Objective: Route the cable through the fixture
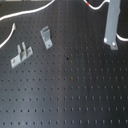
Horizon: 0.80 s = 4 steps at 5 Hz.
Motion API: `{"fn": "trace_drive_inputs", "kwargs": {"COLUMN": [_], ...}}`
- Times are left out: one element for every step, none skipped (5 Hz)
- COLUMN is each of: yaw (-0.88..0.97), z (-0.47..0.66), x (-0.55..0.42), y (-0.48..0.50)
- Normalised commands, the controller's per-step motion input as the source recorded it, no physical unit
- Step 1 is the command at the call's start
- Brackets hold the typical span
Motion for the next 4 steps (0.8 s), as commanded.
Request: {"fn": "trace_drive_inputs", "kwargs": {"yaw": [0.32,0.32,0.29,0.0], "z": [0.28,0.29,0.38,0.13], "x": [0.37,0.391,0.383,-0.174], "y": [0.344,0.305,0.235,-0.095]}}
